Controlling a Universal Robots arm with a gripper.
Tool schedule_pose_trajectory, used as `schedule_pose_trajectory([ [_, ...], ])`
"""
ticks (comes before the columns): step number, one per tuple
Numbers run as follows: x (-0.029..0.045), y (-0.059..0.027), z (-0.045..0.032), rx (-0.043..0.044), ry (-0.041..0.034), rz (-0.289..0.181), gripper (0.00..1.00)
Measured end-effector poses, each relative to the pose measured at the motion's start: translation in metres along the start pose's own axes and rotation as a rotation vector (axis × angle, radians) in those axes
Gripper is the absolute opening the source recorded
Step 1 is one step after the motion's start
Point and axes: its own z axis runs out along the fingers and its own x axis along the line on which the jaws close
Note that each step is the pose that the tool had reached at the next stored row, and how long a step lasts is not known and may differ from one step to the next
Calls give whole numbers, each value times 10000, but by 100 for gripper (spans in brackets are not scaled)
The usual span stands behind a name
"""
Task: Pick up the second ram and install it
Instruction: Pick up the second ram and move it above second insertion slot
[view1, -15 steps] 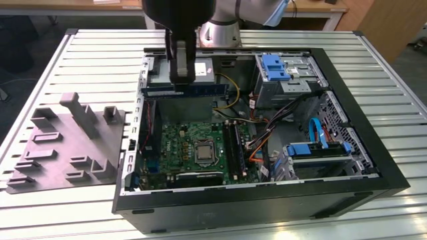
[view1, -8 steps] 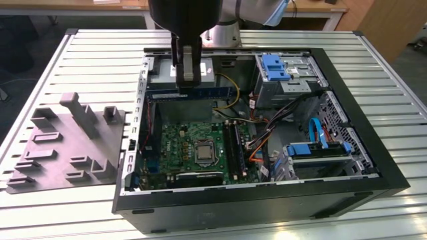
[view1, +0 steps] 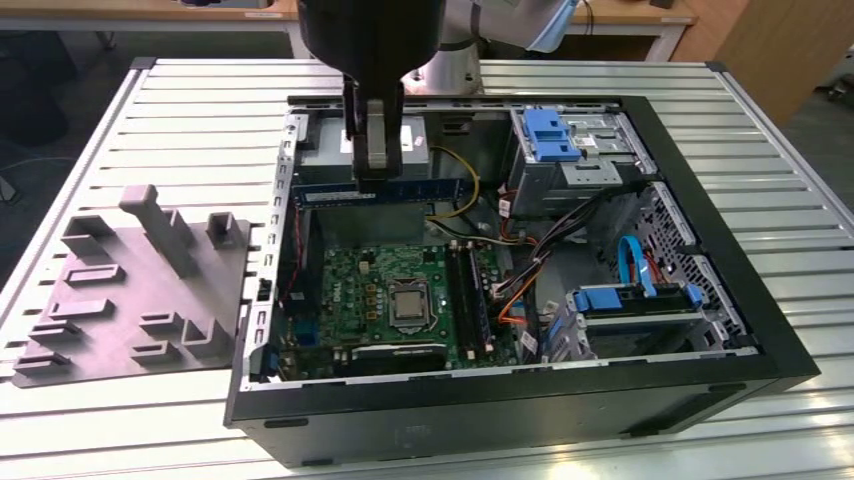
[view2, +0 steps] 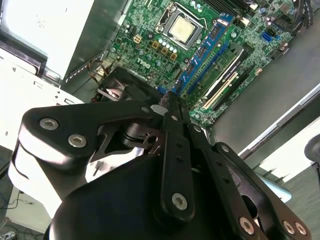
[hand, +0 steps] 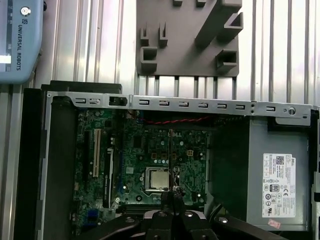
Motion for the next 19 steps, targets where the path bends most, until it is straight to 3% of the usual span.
schedule_pose_trajectory([
  [19, 4, -51, 42, 0, -3, 0, 11],
])
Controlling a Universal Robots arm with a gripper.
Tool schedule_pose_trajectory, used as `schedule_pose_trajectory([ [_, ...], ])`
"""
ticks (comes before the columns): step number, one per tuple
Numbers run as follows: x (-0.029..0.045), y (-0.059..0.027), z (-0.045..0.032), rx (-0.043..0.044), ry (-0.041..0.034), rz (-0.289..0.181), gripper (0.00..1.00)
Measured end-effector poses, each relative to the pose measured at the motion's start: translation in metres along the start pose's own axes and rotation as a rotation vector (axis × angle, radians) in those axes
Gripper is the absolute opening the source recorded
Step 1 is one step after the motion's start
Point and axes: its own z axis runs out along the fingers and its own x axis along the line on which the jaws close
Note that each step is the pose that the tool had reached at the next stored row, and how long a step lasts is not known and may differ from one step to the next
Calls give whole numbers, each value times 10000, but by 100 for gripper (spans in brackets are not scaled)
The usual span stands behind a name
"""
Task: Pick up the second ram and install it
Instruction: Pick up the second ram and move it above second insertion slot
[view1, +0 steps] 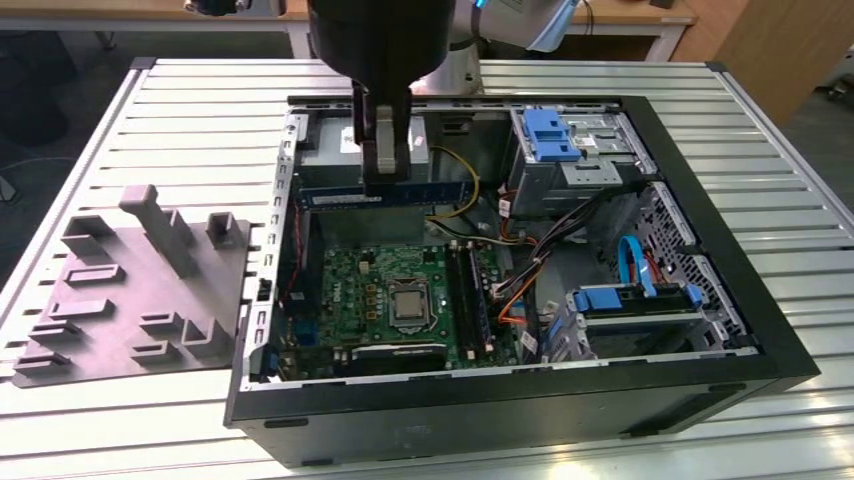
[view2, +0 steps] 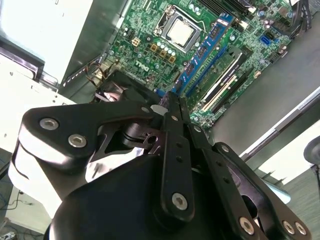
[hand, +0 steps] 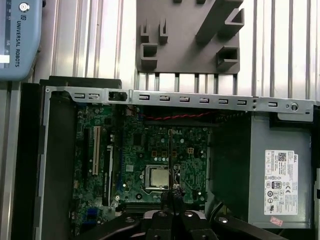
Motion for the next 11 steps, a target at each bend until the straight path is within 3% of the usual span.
schedule_pose_trajectory([
  [11, 2, -10, 22, 1, -2, -1, 11],
])
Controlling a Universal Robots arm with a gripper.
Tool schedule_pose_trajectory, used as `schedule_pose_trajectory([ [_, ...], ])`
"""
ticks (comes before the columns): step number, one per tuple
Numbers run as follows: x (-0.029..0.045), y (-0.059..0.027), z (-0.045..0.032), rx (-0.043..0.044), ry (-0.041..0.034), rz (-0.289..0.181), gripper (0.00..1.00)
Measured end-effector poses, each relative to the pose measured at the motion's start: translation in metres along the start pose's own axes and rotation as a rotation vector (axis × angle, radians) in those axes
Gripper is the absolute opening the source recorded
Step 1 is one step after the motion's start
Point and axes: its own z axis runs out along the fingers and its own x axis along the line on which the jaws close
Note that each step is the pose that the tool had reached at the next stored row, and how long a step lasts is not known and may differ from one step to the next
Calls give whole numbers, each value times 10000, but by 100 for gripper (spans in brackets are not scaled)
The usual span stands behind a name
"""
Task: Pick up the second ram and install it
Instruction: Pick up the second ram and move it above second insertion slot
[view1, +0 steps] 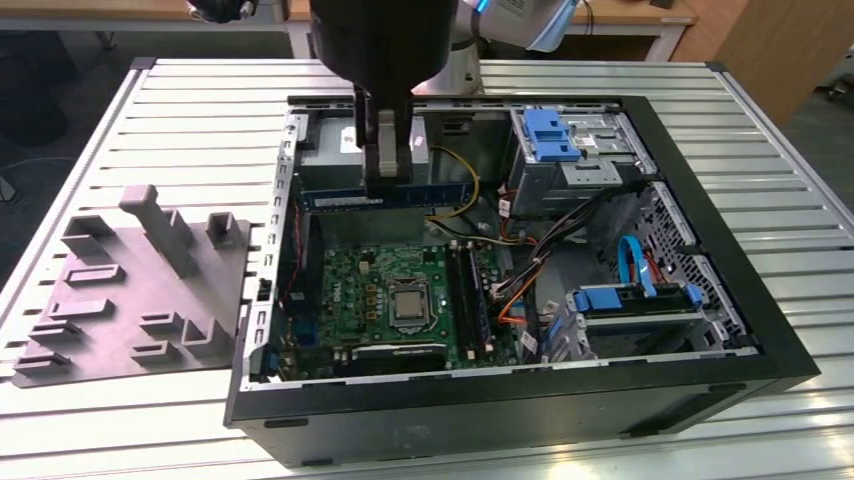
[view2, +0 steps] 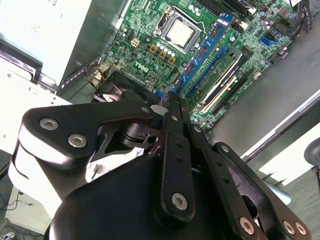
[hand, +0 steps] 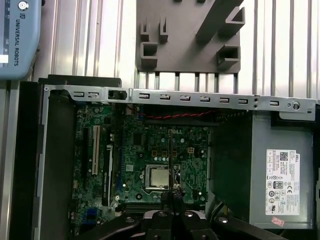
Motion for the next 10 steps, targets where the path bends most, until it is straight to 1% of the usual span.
schedule_pose_trajectory([
  [6, 1, -6, 14, 0, 1, 0, 11],
  [10, 6, -11, 73, 0, 1, 1, 11],
])
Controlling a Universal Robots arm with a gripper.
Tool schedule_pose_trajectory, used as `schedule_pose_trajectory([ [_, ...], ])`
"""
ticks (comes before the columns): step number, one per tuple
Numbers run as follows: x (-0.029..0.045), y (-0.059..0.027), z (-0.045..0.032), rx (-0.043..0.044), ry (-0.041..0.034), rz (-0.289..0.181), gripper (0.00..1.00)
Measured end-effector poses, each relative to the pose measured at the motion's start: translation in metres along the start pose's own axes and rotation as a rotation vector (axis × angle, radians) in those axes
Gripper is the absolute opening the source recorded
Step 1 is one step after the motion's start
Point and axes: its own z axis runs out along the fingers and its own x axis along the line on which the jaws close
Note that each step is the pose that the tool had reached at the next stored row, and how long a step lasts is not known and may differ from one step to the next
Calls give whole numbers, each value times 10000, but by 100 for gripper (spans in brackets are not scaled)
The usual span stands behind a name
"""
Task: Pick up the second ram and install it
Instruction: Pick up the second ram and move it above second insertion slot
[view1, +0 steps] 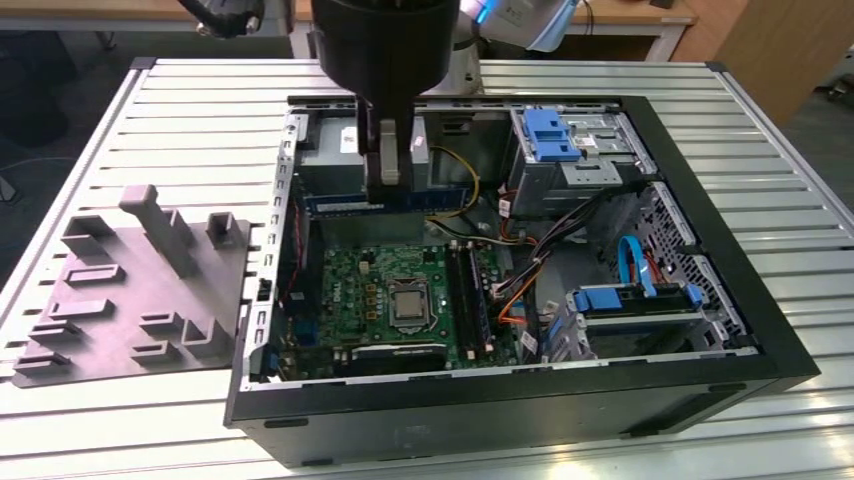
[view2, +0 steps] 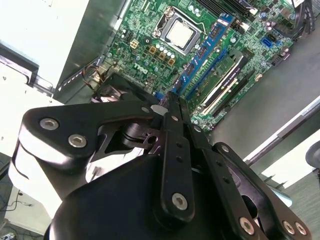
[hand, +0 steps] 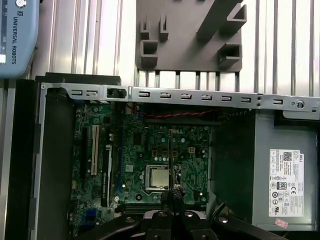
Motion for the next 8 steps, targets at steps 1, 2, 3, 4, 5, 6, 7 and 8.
schedule_pose_trajectory([
  [1, 1, -1, 18, 0, -1, -1, 11],
  [2, 3, -3, 36, 0, 0, 0, 11],
  [3, 4, -4, 54, 0, 0, -1, 11],
  [4, 6, -8, 71, 0, 0, -1, 11],
  [5, 7, -19, 90, -1, 0, -2, 11],
  [6, 9, -35, 107, -1, 1, -1, 11],
  [7, 10, -54, 124, -1, 1, -1, 11],
  [8, 12, -74, 141, -1, 1, -1, 11],
])
